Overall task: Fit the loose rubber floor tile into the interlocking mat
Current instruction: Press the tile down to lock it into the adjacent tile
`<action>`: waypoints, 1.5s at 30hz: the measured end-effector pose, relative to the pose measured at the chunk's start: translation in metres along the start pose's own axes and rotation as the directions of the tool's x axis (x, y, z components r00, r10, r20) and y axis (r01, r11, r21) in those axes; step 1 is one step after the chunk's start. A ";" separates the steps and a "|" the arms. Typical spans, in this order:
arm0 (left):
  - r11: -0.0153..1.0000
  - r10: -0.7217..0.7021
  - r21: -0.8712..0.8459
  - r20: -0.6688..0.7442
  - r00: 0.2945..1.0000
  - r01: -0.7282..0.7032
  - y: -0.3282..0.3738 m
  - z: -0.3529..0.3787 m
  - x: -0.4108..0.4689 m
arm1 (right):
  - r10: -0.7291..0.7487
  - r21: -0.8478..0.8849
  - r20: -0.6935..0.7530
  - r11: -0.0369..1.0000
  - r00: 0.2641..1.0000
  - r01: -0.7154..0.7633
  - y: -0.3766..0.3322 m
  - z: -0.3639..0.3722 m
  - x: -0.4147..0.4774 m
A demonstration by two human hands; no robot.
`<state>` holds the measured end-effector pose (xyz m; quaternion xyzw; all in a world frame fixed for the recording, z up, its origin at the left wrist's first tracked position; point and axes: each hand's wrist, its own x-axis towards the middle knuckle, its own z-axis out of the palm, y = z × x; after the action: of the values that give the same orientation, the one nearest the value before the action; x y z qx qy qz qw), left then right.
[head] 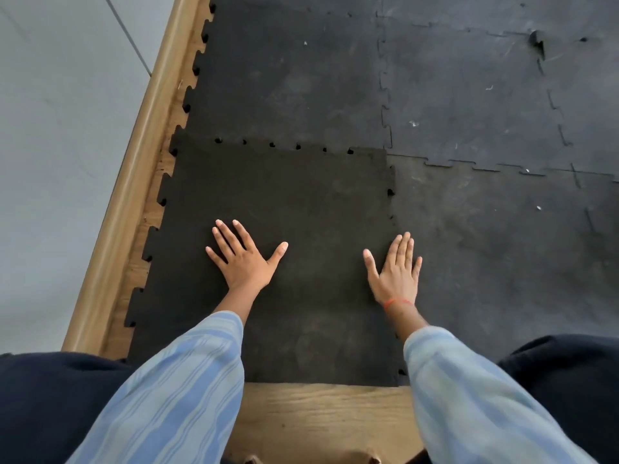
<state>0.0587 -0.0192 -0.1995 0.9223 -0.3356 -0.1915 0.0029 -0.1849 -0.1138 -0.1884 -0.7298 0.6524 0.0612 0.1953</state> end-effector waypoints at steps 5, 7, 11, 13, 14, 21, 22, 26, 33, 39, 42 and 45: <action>1.000 -0.001 -0.002 0.005 1.000 0.001 0.001 -0.001 -0.001 | 0.058 -0.028 -0.166 0.998 0.984 -0.063 0.026 0.040 -0.072; 1.000 -0.003 -0.004 0.010 1.000 0.003 0.003 -0.001 -0.001 | 0.059 -0.044 -0.187 0.997 0.981 -0.068 0.027 0.040 -0.069; 1.000 -0.013 -0.003 -0.009 1.000 0.013 0.001 0.001 -0.001 | 0.055 -0.071 -0.176 0.995 0.983 -0.069 0.022 0.042 -0.068; 1.000 -0.007 -0.001 -0.017 1.000 0.007 0.000 0.003 -0.002 | 0.065 -0.074 -0.179 0.994 0.982 -0.079 0.022 0.043 -0.071; 1.000 -0.007 0.000 -0.026 1.000 0.007 0.000 0.003 -0.003 | 0.066 -0.075 -0.183 0.994 0.981 -0.081 0.022 0.042 -0.070; 0.997 0.078 0.011 -0.060 0.995 -0.078 0.012 0.006 0.000 | -0.075 -0.059 -0.191 0.996 0.979 0.065 0.005 0.033 -0.032; 0.994 0.111 0.025 -0.058 0.992 -0.110 0.015 0.007 0.001 | -0.066 -0.055 -0.192 0.997 0.979 0.057 0.002 0.033 -0.029; 0.965 0.248 0.091 -0.001 0.969 -0.247 0.026 0.002 0.011 | -0.098 -0.065 -0.164 0.994 0.982 0.088 -0.012 0.018 0.017; 0.910 0.374 0.145 0.116 0.920 -0.388 0.060 -0.022 0.070 | -0.244 -0.123 -0.197 0.967 0.950 0.223 -0.038 -0.011 0.115; 0.891 0.415 0.144 0.128 0.901 -0.431 0.086 -0.041 0.115 | -0.238 -0.085 -0.193 0.971 0.952 0.225 -0.047 -0.015 0.143; 0.894 0.409 0.147 0.124 0.904 -0.424 0.088 -0.041 0.118 | -0.247 -0.087 -0.169 0.968 0.954 0.235 -0.048 -0.016 0.146; 0.870 0.446 0.150 0.169 0.879 -0.470 0.096 -0.048 0.119 | -0.238 -0.082 -0.121 0.970 0.964 0.229 -0.048 -0.021 0.145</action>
<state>0.0999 -0.1734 -0.1840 0.7980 -0.5609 -0.2122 -0.0595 -0.1213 -0.2527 -0.2098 -0.8101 0.5708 0.0119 0.1336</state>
